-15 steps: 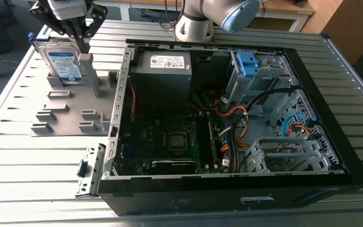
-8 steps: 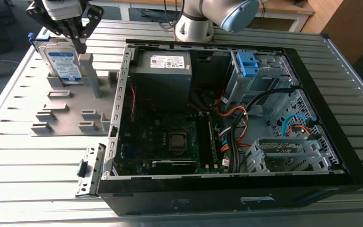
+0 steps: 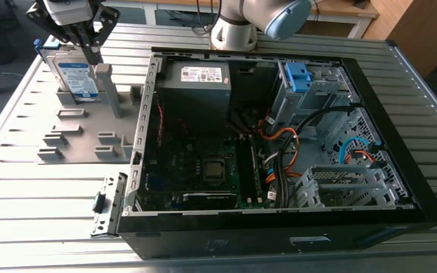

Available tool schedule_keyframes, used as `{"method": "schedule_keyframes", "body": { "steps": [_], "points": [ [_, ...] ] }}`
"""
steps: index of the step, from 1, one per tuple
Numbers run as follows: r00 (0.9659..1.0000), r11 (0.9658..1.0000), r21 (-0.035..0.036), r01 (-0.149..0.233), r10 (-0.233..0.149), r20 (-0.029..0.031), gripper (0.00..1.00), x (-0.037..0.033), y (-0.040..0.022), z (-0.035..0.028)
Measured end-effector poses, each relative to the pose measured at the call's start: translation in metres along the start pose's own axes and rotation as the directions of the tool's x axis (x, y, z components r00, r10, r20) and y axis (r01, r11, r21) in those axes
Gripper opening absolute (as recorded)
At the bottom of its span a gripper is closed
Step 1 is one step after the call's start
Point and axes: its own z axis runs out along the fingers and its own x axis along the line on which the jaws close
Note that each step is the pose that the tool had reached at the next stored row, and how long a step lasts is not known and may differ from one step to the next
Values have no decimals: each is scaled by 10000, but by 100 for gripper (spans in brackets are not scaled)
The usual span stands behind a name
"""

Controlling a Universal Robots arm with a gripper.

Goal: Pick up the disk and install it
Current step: 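Reach for the disk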

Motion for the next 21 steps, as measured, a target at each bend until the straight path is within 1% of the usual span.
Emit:
{"method": "schedule_keyframes", "body": {
  "steps": [8, 21],
  "points": [
    [10000, 10000, -1, 0, 0, 1, 11, 76, 9, 21],
    [10000, 10000, 0, 0, 0, 0, 11, 175, 19, 50]
  ]
}}
